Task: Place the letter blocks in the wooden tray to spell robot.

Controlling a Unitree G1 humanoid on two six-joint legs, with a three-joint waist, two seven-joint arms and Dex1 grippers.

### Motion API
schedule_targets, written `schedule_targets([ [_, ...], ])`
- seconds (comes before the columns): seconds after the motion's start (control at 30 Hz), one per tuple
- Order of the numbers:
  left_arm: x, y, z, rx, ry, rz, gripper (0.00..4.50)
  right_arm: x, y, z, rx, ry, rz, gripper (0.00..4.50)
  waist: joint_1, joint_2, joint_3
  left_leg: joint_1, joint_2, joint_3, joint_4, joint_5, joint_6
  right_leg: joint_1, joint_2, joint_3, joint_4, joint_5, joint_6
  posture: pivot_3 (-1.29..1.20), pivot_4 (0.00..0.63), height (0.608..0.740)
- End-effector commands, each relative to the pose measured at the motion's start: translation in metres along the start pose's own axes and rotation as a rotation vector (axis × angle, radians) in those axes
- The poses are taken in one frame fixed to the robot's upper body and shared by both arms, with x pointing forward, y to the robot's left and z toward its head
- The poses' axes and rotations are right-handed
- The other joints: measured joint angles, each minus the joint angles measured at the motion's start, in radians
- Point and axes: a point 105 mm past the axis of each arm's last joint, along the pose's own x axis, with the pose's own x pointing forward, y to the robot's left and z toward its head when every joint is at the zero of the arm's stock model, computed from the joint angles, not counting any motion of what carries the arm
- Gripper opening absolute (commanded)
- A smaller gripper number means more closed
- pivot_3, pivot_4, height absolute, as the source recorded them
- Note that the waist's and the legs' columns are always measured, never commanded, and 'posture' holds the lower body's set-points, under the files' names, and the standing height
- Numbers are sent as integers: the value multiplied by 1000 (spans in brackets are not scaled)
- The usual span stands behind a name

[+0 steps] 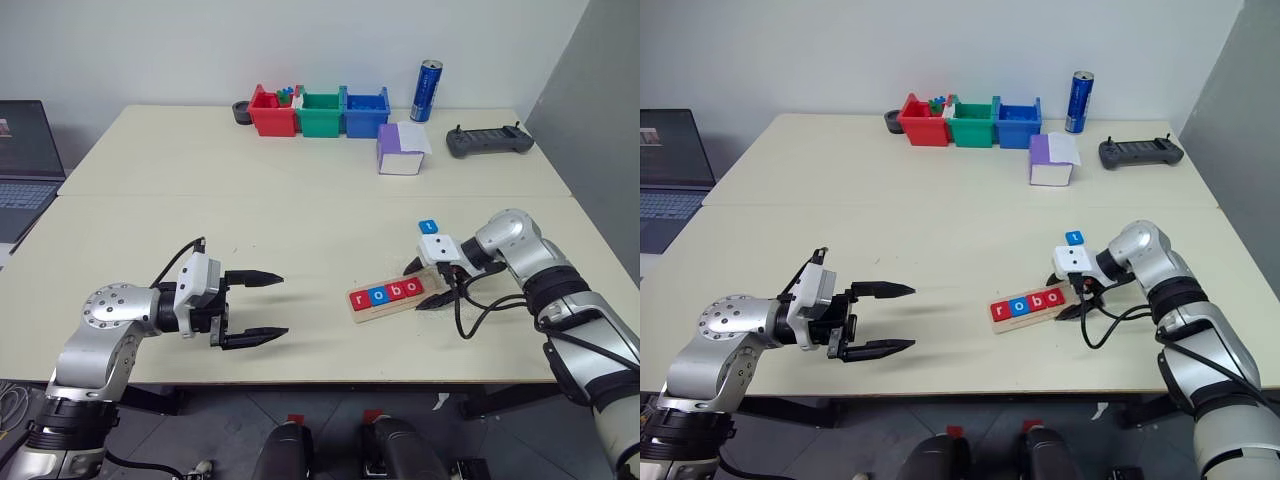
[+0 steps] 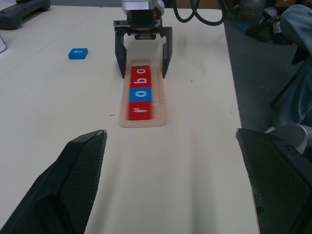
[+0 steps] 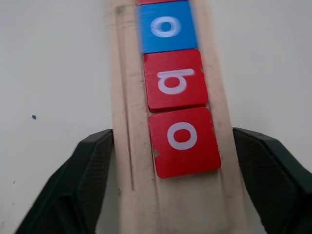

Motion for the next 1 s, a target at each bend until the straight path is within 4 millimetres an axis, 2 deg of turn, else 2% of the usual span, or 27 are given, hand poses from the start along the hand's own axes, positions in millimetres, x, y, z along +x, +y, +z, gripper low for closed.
schedule_targets([
  [0.03,-4,2,9,37,1,8,4500,-5,-6,8,30,-39,-50,3391,0,0,0,0,0,0,0,0,0,0,0,0,0,0,0,0,150,740],
  [0.17,-2,2,9,36,-3,5,4500,-3,1,15,85,-78,-98,3391,1,0,0,0,0,0,0,0,0,0,0,0,0,0,0,0,150,740],
  [0.33,-1,3,8,35,-5,-2,4500,0,13,15,126,-40,-150,3391,3,0,0,-1,0,0,0,0,0,0,0,0,0,0,0,0,150,740],
  [0.57,2,7,9,41,-9,-9,4500,3,13,16,160,33,-247,3391,2,0,0,-1,0,0,0,0,0,0,0,0,0,0,0,0,150,740],
  [0.67,3,7,9,41,-11,-12,4500,7,15,22,164,23,-249,3391,2,0,0,-1,0,0,0,0,0,-1,0,0,0,0,0,0,150,740],
  [1.0,3,8,8,44,-12,-11,4500,10,24,21,113,38,-198,3391,2,0,0,-1,0,0,0,0,0,-1,0,0,-1,0,0,0,150,740],
])
